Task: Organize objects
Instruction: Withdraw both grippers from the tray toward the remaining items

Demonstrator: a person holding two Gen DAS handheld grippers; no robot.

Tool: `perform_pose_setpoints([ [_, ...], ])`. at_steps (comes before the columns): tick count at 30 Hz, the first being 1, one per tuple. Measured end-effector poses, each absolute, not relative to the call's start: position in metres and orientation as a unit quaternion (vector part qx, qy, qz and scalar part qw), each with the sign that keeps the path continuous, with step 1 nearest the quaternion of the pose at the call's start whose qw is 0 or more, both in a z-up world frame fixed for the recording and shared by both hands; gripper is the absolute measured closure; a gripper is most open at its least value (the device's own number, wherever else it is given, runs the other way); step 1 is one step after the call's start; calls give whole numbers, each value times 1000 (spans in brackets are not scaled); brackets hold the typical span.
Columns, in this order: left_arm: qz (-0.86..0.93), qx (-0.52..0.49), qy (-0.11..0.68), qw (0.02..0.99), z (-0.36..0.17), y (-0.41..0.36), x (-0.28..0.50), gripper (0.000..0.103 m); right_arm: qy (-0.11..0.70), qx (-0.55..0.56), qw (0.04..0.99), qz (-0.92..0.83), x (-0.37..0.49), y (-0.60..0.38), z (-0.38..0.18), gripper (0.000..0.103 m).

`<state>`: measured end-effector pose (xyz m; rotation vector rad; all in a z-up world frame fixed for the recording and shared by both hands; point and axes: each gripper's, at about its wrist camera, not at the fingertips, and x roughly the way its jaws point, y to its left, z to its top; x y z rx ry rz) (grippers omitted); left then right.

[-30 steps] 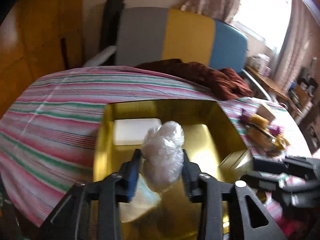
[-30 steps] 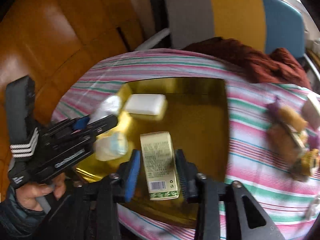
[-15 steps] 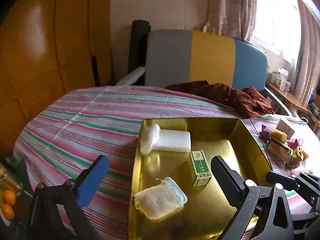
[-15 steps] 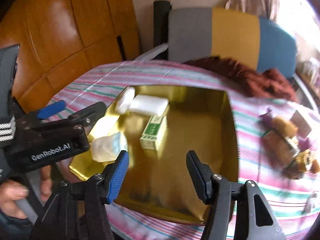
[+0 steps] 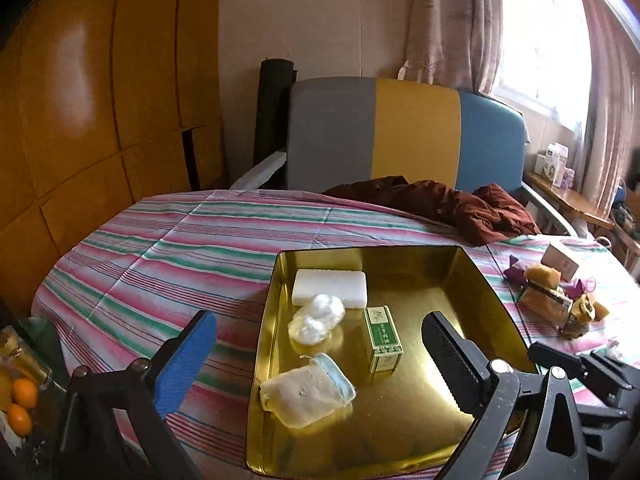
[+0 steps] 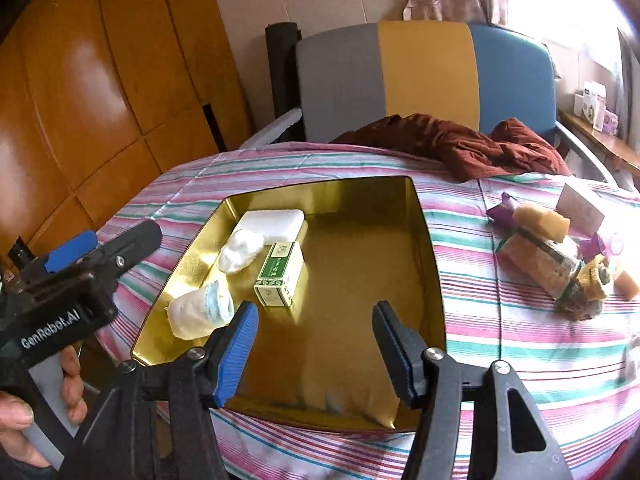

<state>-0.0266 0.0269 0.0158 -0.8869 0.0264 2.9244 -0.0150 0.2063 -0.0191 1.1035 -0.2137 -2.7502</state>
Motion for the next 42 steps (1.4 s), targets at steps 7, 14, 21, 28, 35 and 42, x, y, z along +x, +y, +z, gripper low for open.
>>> perform_pose_setpoints([
  [7, 954, -293, 27, 50, 12, 37, -20, 0, -56, 356, 72, -930, -9, 207, -16, 41],
  [14, 953, -294, 42, 55, 10, 46, -17, 0, -60, 364, 67, -927, -8, 212, -20, 41],
  [21, 953, -294, 49, 60, 9, 52, -14, 0, -64, 367, 63, -926, -7, 218, -23, 41],
  [28, 949, -297, 60, 85, 9, 61, -13, 0, -78, 374, 53, -923, -7, 232, -25, 41],
  [35, 942, -310, 63, 112, 8, 70, -19, 0, -105, 383, 20, -918, -8, 266, -26, 40],
  [42, 925, -348, 48, 145, 4, 84, -33, 0, -150, 392, -27, -907, -4, 324, -25, 40],
])
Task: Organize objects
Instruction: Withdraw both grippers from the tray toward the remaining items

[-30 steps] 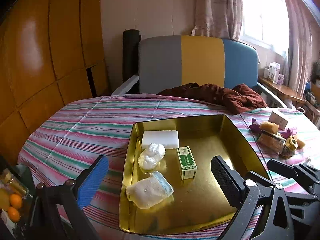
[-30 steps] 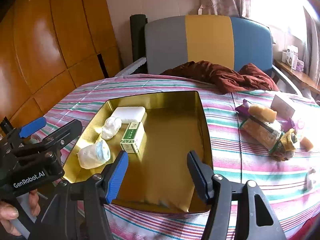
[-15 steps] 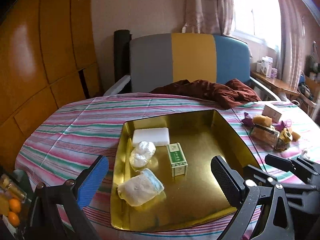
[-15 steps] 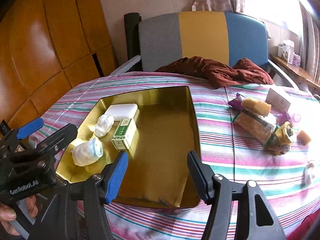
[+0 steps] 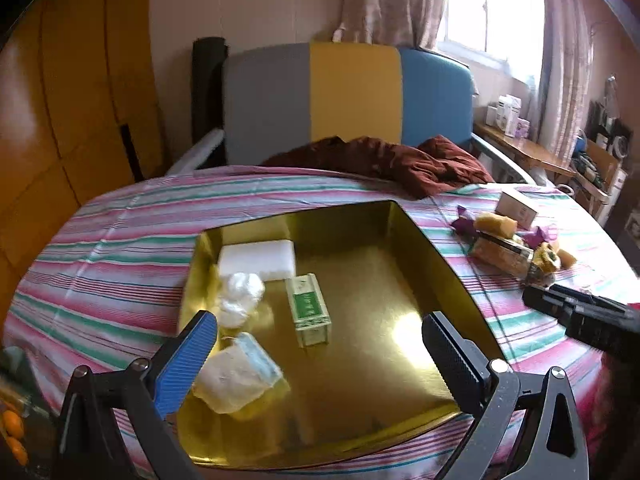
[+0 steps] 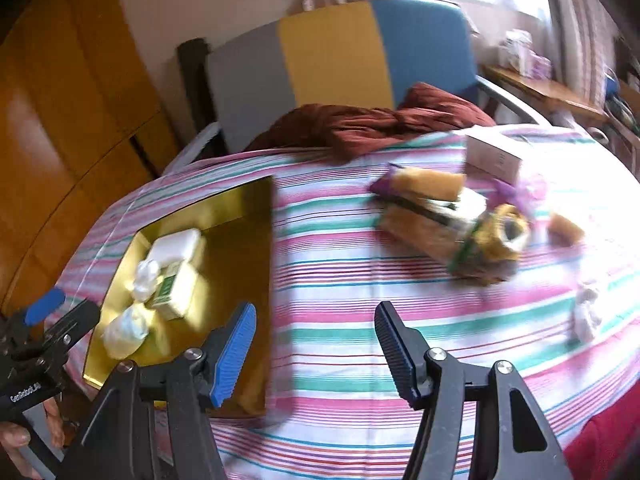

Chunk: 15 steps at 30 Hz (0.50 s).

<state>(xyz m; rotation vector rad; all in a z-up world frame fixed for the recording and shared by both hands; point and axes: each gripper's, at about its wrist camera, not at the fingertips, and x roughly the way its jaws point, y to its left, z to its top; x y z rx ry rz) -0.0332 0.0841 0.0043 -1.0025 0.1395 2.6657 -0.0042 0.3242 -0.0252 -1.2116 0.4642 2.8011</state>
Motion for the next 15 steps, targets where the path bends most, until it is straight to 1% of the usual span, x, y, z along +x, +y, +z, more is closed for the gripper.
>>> perform_pose_setpoints([
  [6, 914, -359, 51, 185, 7, 104, -40, 0, 171, -399, 68, 898, 3, 376, -20, 40],
  [9, 900, -379, 36, 211, 9, 117, -52, 0, 184, -401, 78, 894, 5, 403, -14, 40],
  [11, 895, -387, 31, 222, 12, 125, -57, 0, 184, -403, 85, 893, 5, 417, -9, 40],
  [15, 890, -383, 45, 244, 18, 148, -64, 0, 168, -401, 104, 894, -2, 449, 3, 40],
])
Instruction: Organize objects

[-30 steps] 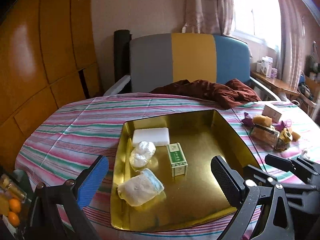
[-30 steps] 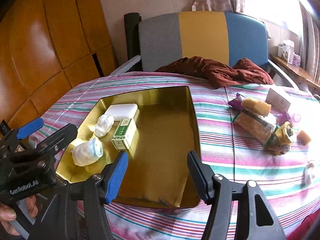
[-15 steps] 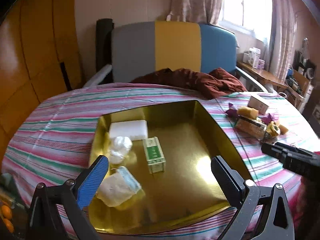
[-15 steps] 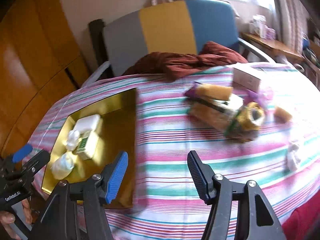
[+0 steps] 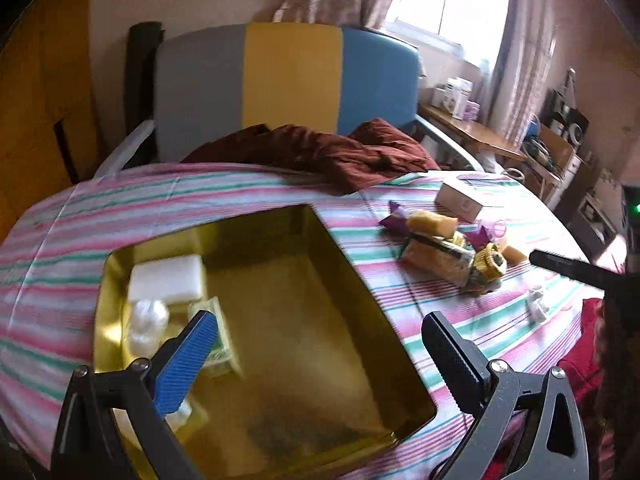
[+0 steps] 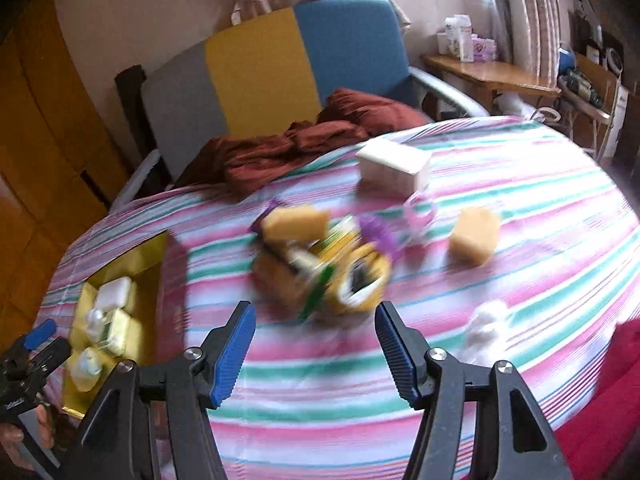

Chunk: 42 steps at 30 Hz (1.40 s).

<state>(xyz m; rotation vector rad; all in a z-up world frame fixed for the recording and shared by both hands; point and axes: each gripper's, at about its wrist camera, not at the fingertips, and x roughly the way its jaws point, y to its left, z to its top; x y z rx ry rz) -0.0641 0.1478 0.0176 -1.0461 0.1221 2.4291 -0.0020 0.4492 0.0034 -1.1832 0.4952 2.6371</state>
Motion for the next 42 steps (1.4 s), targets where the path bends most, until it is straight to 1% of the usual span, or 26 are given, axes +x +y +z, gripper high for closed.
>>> perform_pose_setpoints([
  [6, 883, -385, 68, 259, 20, 179, -80, 0, 121, -400, 128, 899, -34, 502, 11, 39],
  [8, 878, -390, 63, 271, 20, 184, -87, 0, 105, -406, 129, 898, -54, 519, 10, 34],
  [10, 874, -389, 65, 283, 21, 191, -92, 0, 84, -417, 126, 896, -75, 530, 8, 33],
  [14, 860, -397, 72, 313, 19, 207, -104, 0, 33, -462, 105, 880, -134, 549, -8, 30],
  [17, 849, -409, 73, 326, 15, 217, -116, 0, -9, -493, 98, 865, -173, 557, -24, 30],
  [24, 837, -419, 69, 345, 8, 235, -139, 0, -69, -550, 79, 829, -241, 567, -63, 30],
  [25, 836, -420, 70, 346, 7, 237, -141, 0, -73, -556, 78, 824, -247, 567, -68, 28],
  [27, 835, -422, 73, 345, 6, 241, -145, 2, -99, -550, 91, 824, -251, 565, -72, 35],
  [29, 833, -425, 74, 346, 5, 246, -147, 4, -101, -534, 93, 834, -248, 564, -67, 60],
  [30, 832, -425, 75, 347, 5, 248, -148, 6, -91, -528, 91, 840, -246, 565, -62, 67],
  [32, 831, -425, 85, 349, 5, 256, -149, 11, -77, -517, 96, 847, -237, 567, -51, 94],
  [33, 829, -424, 91, 353, 6, 261, -148, 15, -74, -513, 100, 849, -232, 568, -47, 98],
  [35, 827, -425, 94, 355, 6, 268, -148, 15, -61, -507, 106, 853, -223, 571, -41, 98],
  [37, 823, -428, 93, 362, 7, 275, -146, 15, -41, -510, 84, 855, -214, 575, -38, 98],
  [38, 822, -428, 93, 363, 8, 278, -144, 14, -31, -513, 67, 855, -209, 576, -38, 94],
  [39, 823, -427, 93, 363, 9, 281, -143, 13, -28, -512, 67, 856, -206, 577, -38, 88],
  [40, 822, -428, 92, 365, 10, 283, -141, 13, -27, -510, 68, 857, -203, 578, -37, 70],
  [41, 820, -429, 93, 366, 10, 286, -139, 13, -21, -508, 71, 858, -202, 583, -37, 54],
  [42, 820, -430, 95, 366, 10, 288, -138, 13, -15, -506, 77, 859, -203, 588, -37, 49],
])
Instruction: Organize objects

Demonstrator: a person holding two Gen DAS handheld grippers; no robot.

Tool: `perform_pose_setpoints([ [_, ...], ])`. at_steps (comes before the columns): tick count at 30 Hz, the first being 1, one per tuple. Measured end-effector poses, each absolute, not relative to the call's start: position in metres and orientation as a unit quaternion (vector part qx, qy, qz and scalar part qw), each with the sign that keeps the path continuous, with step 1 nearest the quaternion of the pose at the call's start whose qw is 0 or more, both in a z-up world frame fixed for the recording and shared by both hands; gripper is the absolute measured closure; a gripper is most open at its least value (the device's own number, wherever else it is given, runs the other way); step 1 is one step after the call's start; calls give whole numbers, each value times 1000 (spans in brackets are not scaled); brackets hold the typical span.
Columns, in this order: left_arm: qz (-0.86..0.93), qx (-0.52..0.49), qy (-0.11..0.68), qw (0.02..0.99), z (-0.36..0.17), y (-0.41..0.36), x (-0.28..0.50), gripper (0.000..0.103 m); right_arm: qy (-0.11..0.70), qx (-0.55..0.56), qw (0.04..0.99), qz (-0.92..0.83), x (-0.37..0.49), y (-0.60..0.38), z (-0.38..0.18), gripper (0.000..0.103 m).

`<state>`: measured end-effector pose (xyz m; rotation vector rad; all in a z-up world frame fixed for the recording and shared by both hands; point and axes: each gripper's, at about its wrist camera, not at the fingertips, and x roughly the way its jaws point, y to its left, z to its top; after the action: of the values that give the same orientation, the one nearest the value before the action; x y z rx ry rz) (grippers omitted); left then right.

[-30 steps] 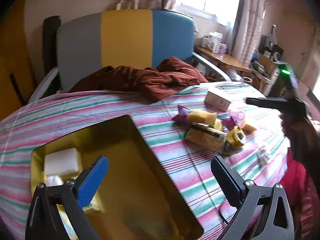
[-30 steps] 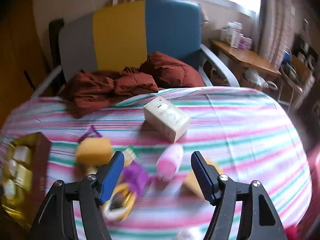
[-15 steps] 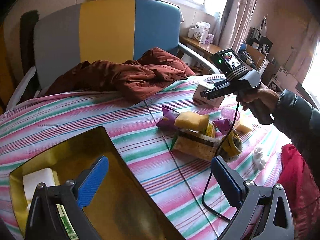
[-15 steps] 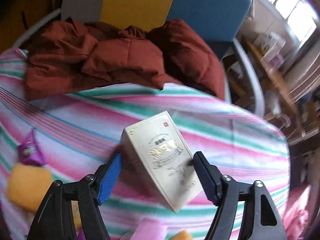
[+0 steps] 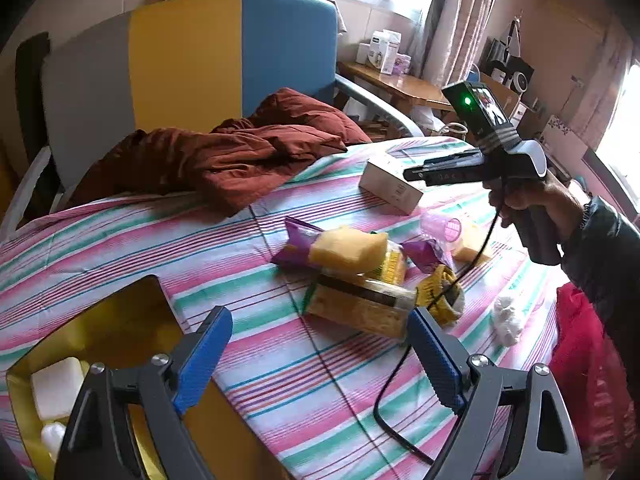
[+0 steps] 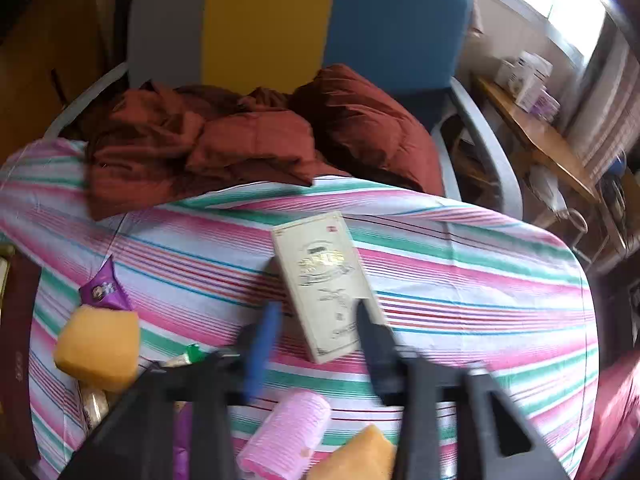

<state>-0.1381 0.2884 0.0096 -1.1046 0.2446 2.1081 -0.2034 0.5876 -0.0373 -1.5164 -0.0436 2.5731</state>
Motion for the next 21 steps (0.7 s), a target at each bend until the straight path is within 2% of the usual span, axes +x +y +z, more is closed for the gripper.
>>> perform_pose_setpoints([
  [2, 820, -429, 98, 367, 10, 292, -136, 13, -8, -502, 84, 861, -208, 595, -38, 41],
  [9, 819, -430, 102, 365, 14, 303, -146, 12, -14, -537, 67, 841, -243, 597, -61, 38],
  [13, 819, -423, 115, 370, 18, 316, -153, 16, -15, -538, 78, 839, -246, 594, -67, 49],
  [16, 810, -429, 117, 382, 18, 329, -160, 26, -15, -518, 83, 851, -227, 593, -55, 50],
  [21, 789, -446, 116, 406, 16, 363, -170, 30, 48, -440, 119, 889, -158, 614, -4, 50],
])
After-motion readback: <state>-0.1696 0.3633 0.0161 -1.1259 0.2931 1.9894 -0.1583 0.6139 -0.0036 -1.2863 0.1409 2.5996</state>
